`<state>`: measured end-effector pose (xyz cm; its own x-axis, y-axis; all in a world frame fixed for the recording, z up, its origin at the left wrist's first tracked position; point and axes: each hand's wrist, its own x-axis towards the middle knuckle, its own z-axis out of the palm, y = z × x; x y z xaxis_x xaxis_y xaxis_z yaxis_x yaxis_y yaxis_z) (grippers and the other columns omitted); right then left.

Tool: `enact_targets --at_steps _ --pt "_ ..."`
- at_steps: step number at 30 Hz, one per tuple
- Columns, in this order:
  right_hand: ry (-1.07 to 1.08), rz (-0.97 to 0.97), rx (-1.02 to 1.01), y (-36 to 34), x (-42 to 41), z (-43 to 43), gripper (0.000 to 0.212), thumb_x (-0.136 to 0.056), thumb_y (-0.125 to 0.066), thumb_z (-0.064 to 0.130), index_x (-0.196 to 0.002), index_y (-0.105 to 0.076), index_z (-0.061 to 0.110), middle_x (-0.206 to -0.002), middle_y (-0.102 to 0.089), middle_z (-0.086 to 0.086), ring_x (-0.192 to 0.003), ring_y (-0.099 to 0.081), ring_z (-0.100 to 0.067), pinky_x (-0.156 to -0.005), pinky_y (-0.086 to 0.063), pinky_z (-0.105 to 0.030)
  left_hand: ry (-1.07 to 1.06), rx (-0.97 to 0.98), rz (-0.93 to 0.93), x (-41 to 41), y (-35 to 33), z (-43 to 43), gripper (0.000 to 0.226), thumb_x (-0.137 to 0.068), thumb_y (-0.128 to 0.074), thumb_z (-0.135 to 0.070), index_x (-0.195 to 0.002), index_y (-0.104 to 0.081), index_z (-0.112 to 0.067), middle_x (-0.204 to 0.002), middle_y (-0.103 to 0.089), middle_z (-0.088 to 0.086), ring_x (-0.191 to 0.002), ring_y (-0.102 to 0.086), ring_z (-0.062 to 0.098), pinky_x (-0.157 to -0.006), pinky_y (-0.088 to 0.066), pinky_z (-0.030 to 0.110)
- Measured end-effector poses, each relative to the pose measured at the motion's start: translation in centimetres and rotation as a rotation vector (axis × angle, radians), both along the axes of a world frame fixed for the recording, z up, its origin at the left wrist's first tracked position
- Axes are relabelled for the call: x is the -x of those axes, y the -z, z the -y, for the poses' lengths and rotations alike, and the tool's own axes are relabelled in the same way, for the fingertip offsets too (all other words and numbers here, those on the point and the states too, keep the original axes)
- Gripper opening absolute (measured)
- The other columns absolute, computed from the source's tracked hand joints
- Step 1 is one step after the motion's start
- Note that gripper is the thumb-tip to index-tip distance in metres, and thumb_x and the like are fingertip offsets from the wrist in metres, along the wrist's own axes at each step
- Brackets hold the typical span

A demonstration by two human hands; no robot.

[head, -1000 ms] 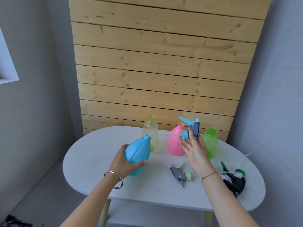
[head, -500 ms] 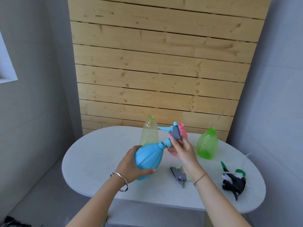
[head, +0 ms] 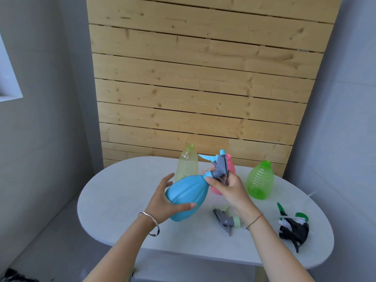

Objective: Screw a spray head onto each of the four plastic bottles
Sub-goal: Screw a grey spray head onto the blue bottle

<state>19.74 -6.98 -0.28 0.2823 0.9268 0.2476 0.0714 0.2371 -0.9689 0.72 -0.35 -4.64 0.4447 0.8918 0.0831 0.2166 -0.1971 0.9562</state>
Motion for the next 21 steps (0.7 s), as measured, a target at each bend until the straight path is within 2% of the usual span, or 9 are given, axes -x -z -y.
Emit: enact_targets --at_steps 2,4,6,9,12,15,17,19,21 --pt "0.028 -0.035 -0.023 -0.3 0.0 0.1 0.018 -0.082 -0.068 0.006 -0.093 -0.065 0.020 -0.112 -0.070 -0.013 -0.096 -0.069 -0.011 -0.079 -0.055 -0.021 -0.016 0.074 0.093 -0.2 -0.2 0.2 0.109 -0.040 -0.088 -0.048 -0.132 -0.030 -0.044 -0.116 -0.054 -0.006 -0.099 -0.062 0.011 -0.066 -0.051 0.013" --pt "0.068 -0.077 -0.037 -0.5 0.1 0.2 0.015 -0.082 -0.067 0.008 -0.089 -0.066 0.021 -0.112 -0.068 -0.018 -0.097 -0.067 -0.028 -0.088 -0.052 -0.042 -0.053 0.149 0.167 -0.5 -0.4 0.5 0.112 -0.034 -0.084 -0.054 -0.132 -0.030 -0.044 -0.107 -0.058 -0.009 -0.091 -0.064 0.006 -0.057 -0.051 0.011" --pt "0.107 -0.091 -0.045 -0.5 0.2 0.1 0.014 -0.082 -0.068 0.009 -0.087 -0.067 0.022 -0.109 -0.067 -0.019 -0.098 -0.065 -0.035 -0.091 -0.046 -0.049 -0.095 0.243 0.238 -0.9 -0.3 0.7 0.113 -0.035 -0.082 -0.055 -0.135 -0.031 -0.039 -0.106 -0.058 -0.011 -0.092 -0.064 0.007 -0.063 -0.054 0.015" --pt "0.095 -0.094 -0.062 -0.2 0.2 0.0 0.015 -0.082 -0.067 0.007 -0.091 -0.066 0.018 -0.108 -0.068 -0.021 -0.090 -0.070 -0.021 -0.081 -0.057 -0.033 -0.120 0.451 0.369 -1.4 -0.1 0.6 0.107 -0.044 -0.082 -0.056 -0.137 -0.042 -0.022 -0.123 -0.060 0.004 -0.109 -0.061 0.024 -0.094 -0.052 0.042" --pt "0.065 -0.052 -0.061 0.0 0.3 -0.1 0.014 -0.082 -0.067 0.007 -0.089 -0.068 0.019 -0.106 -0.071 -0.016 -0.091 -0.068 -0.012 -0.078 -0.054 -0.018 -0.116 0.523 0.422 -1.3 -0.4 0.4 0.086 -0.058 -0.079 -0.058 -0.129 -0.052 -0.019 -0.119 -0.065 0.009 -0.107 -0.064 0.027 -0.084 -0.055 0.039" --pt "0.066 -0.011 -0.030 0.0 -0.2 -0.1 0.010 -0.082 -0.067 0.008 -0.088 -0.069 0.015 -0.105 -0.067 -0.025 -0.086 -0.069 -0.024 -0.078 -0.057 -0.028 -0.044 0.622 0.403 -1.0 -0.9 0.3 0.064 -0.078 -0.054 -0.065 -0.128 -0.053 -0.025 -0.121 -0.065 0.009 -0.107 -0.064 0.027 -0.077 -0.056 0.038" --pt "0.080 0.059 0.011 0.0 -1.0 -0.1 0.008 -0.082 -0.067 0.009 -0.089 -0.068 0.012 -0.104 -0.067 -0.028 -0.091 -0.062 -0.036 -0.082 -0.054 -0.034 -0.013 0.633 0.339 -0.8 -0.9 0.1 0.061 -0.082 -0.044 -0.069 -0.126 -0.054 -0.027 -0.121 -0.065 0.007 -0.108 -0.064 0.027 -0.083 -0.057 0.042" --pt "0.051 0.076 0.015 0.1 -1.2 0.1 0.011 -0.082 -0.067 0.006 -0.092 -0.068 0.012 -0.101 -0.072 -0.015 -0.089 -0.068 -0.022 -0.074 -0.053 -0.016 -0.063 0.607 0.293 -0.8 -0.9 -0.2 0.063 -0.081 -0.048 -0.067 -0.127 -0.053 -0.025 -0.123 -0.063 0.009 -0.110 -0.062 0.028 -0.092 -0.053 0.047" --pt "0.018 0.044 0.007 0.1 -0.9 0.1 0.015 -0.082 -0.066 0.005 -0.095 -0.067 0.013 -0.097 -0.073 0.000 -0.089 -0.069 -0.004 -0.074 -0.049 -0.010 -0.088 0.610 0.317 -0.7 -1.1 -0.2 0.065 -0.078 -0.053 -0.065 -0.124 -0.056 -0.020 -0.119 -0.066 0.011 -0.107 -0.064 0.029 -0.091 -0.053 0.045"
